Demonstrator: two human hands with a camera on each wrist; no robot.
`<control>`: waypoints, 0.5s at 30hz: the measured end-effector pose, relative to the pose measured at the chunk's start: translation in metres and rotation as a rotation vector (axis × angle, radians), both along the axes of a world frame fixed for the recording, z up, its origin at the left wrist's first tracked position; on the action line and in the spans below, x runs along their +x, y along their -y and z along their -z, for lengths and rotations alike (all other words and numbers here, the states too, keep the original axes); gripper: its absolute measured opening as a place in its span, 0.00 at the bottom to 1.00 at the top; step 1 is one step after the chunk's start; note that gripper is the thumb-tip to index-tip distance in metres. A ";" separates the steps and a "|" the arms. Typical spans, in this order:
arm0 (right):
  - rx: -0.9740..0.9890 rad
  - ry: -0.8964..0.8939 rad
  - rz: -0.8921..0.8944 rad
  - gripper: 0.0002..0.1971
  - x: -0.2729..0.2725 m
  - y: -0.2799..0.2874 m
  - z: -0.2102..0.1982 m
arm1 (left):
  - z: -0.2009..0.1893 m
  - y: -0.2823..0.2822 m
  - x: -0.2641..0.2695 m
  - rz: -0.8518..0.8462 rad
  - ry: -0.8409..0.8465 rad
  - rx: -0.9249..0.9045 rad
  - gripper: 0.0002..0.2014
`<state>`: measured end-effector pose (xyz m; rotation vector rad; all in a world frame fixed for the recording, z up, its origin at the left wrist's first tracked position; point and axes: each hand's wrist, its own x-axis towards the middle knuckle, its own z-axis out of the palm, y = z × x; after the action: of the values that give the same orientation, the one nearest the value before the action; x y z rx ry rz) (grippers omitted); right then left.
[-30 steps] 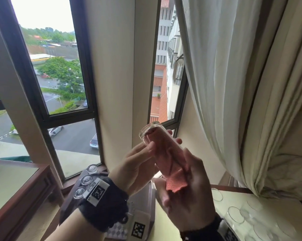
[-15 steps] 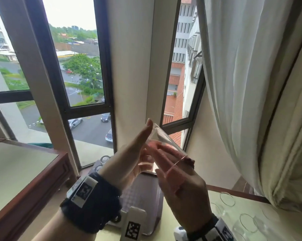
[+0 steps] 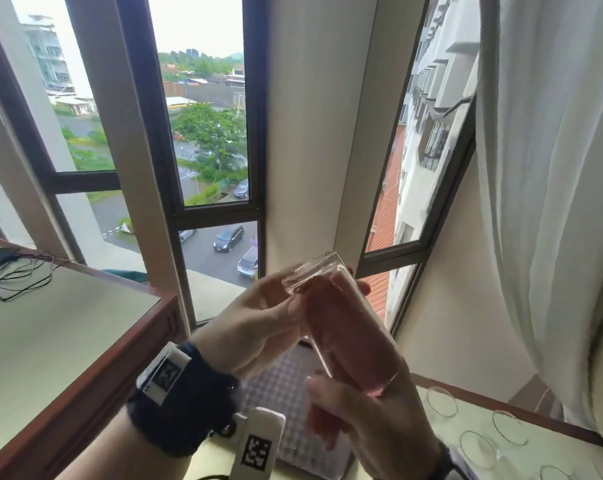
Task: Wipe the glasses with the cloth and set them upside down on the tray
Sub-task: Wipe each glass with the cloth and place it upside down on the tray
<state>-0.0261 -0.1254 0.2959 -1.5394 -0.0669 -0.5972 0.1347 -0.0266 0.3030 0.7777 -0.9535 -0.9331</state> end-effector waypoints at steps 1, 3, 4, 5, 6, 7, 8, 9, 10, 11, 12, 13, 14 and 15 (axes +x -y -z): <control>0.054 0.001 -0.025 0.23 0.005 -0.003 0.002 | 0.001 0.000 0.003 -0.052 -0.013 0.011 0.40; 0.105 -0.025 -0.054 0.23 0.019 -0.009 0.008 | -0.001 0.000 0.009 -0.233 -0.021 0.084 0.36; 0.050 -0.062 -0.037 0.21 0.025 -0.012 0.009 | -0.003 0.001 0.013 -0.312 -0.026 0.132 0.31; -0.093 -0.087 0.032 0.16 0.031 -0.013 0.013 | -0.005 0.000 0.016 -0.365 -0.034 0.179 0.28; -0.342 -0.111 0.168 0.08 0.037 -0.012 0.016 | -0.005 0.000 0.020 -0.408 -0.042 0.225 0.28; -0.666 -0.148 0.333 0.03 0.044 -0.009 0.021 | -0.005 -0.001 0.024 -0.440 -0.045 0.263 0.28; -0.955 -0.206 0.442 0.06 0.051 -0.007 0.026 | -0.005 -0.001 0.028 -0.458 -0.043 0.296 0.27; -1.113 -0.271 0.483 0.06 0.057 -0.007 0.031 | -0.004 -0.002 0.032 -0.465 -0.032 0.332 0.27; -1.156 -0.319 0.501 0.10 0.064 -0.008 0.036 | -0.002 -0.002 0.036 -0.466 -0.016 0.369 0.26; -1.133 -0.334 0.487 0.17 0.069 -0.010 0.038 | 0.001 -0.002 0.040 -0.459 0.007 0.405 0.26; -1.063 -0.328 0.456 0.21 0.072 -0.013 0.039 | 0.002 -0.004 0.043 -0.445 0.028 0.427 0.24; -0.930 -0.326 0.406 0.24 0.074 -0.017 0.034 | 0.004 -0.006 0.046 -0.430 0.026 0.419 0.23; -0.762 -0.327 0.344 0.24 0.075 -0.020 0.031 | 0.008 -0.010 0.050 -0.412 -0.005 0.394 0.21; -0.551 -0.308 0.242 0.23 0.076 -0.023 0.029 | 0.012 -0.013 0.053 -0.388 -0.051 0.364 0.22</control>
<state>0.0500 -0.1028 0.2667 -2.1814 0.2100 -0.5487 0.1878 -0.0132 0.2913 1.1933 -0.5624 -0.7863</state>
